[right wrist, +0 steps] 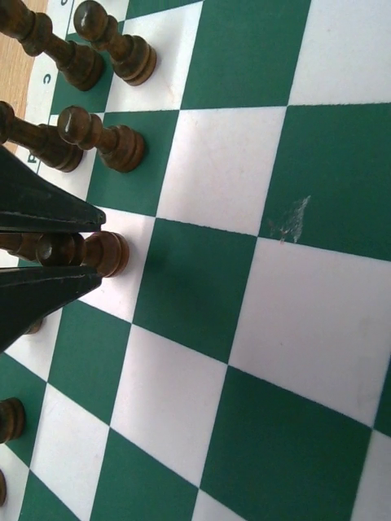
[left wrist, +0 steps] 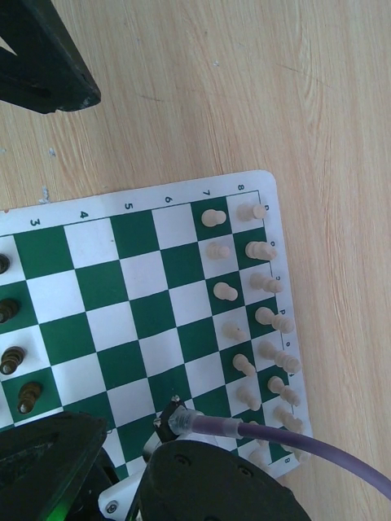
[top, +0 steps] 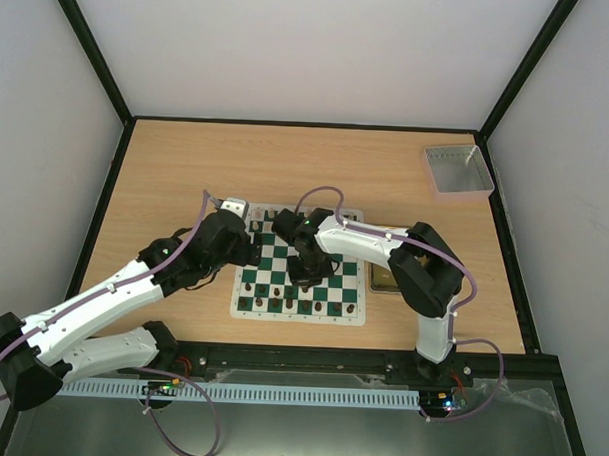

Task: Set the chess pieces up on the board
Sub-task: Place the chess piece on the chessboard.

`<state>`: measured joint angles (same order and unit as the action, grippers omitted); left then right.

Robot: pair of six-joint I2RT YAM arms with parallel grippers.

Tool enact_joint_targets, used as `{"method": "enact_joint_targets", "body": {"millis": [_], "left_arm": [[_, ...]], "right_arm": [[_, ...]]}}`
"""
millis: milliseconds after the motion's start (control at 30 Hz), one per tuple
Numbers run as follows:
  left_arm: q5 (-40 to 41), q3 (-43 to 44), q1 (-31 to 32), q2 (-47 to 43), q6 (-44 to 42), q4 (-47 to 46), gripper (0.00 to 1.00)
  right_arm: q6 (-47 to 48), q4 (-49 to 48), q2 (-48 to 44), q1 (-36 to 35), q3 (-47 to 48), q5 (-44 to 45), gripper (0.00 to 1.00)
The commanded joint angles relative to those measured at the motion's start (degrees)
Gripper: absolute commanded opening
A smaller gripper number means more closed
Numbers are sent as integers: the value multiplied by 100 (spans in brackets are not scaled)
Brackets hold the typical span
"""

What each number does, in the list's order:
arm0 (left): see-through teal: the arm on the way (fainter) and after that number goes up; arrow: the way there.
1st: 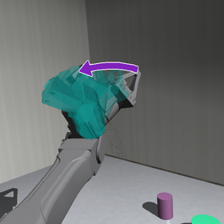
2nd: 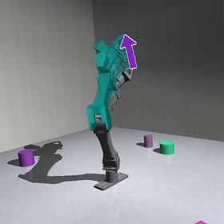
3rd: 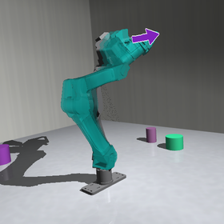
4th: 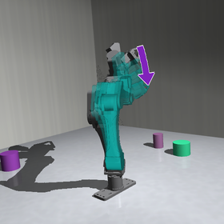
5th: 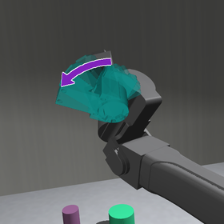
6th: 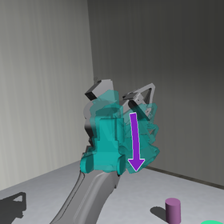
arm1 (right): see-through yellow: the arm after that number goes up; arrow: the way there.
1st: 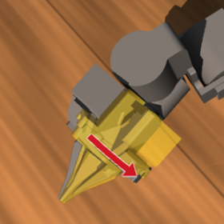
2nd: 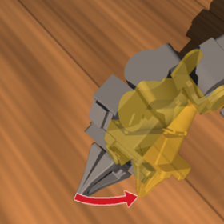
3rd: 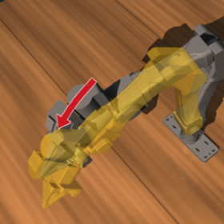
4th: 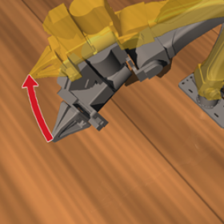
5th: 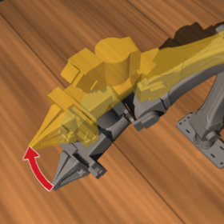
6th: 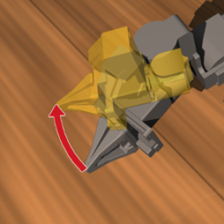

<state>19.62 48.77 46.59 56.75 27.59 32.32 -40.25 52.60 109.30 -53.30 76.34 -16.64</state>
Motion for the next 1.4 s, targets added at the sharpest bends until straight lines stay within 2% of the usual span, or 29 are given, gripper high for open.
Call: {"method": "enact_joint_targets", "body": {"millis": [0, 1367], "left_arm": [[80, 82, -29, -37, 24, 70, 99], [-31, 36, -27, 12, -10, -6, 99]], "right_arm": [[90, 61, 131, -49, 157, -6, 5], [-39, 144, -184, -52, -126, 56, 5]]}}
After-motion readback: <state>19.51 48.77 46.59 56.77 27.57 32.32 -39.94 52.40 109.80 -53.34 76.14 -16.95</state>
